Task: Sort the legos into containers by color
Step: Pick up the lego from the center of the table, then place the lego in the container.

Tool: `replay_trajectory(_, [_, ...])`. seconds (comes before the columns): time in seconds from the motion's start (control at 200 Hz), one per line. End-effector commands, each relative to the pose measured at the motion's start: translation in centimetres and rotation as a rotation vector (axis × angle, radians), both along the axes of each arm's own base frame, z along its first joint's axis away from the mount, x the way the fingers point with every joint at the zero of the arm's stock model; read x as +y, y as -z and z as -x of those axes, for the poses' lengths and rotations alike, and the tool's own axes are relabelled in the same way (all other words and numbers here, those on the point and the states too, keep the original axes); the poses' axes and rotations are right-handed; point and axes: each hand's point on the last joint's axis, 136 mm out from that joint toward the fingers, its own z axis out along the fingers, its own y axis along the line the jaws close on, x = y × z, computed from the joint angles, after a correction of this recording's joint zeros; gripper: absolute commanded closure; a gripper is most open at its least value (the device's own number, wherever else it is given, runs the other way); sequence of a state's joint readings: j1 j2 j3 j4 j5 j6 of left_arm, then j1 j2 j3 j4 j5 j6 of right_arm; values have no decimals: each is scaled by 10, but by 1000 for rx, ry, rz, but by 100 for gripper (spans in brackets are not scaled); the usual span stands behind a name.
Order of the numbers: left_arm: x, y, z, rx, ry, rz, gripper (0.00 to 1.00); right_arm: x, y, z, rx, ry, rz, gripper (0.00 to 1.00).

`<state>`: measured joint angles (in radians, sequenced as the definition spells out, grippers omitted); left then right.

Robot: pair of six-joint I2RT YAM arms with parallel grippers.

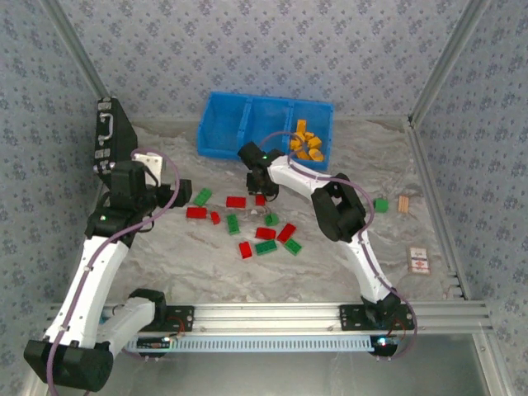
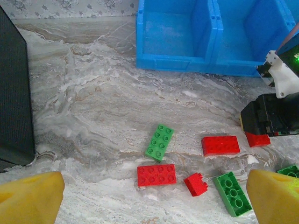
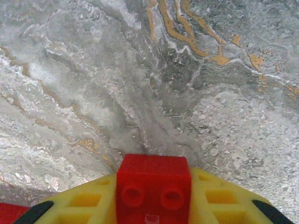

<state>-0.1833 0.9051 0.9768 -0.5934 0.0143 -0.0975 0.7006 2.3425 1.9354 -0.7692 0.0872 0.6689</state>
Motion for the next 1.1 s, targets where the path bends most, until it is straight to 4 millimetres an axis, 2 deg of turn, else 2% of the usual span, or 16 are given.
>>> replay_trajectory(0.0, [-4,-9,-3,-23,12,20,0,-30,19,41,171,-65,109,70])
replay_trajectory(0.06, [-4,-9,-4,-22,11,20,0,-29,1,31,129,-94,91,70])
replay_trajectory(0.18, [-3,-8,-6,-14,8,18,0,-24,-49,5,-1,-160,54,70])
replay_trajectory(0.32, [-2,-1,-8,18,2,24,0,-26,-106,-41,-196,-192,58,70])
replay_trajectory(0.465, [-7,8,-11,82,19,42,0,-33,-139,-91,-345,-170,44,71])
replay_trajectory(0.555, [-7,19,-12,119,11,53,0,-34,-147,-122,-445,-176,54,71])
replay_trajectory(0.655, [-7,32,-15,170,-38,100,0,-30,-145,-159,-607,-207,104,72])
replay_trajectory(0.775, [-17,44,-18,247,-70,209,2,-30,-141,-189,-703,-209,152,72])
replay_trajectory(0.875, [-28,53,-20,281,-69,250,3,-27,-136,-203,-721,-236,149,72])
replay_trajectory(0.965, [-38,62,-21,311,-50,216,2,-26,-128,-212,-719,-251,136,71])
replay_trajectory(1.095, [-54,88,-23,466,-34,126,0,-26,-115,-215,-701,-256,109,67])
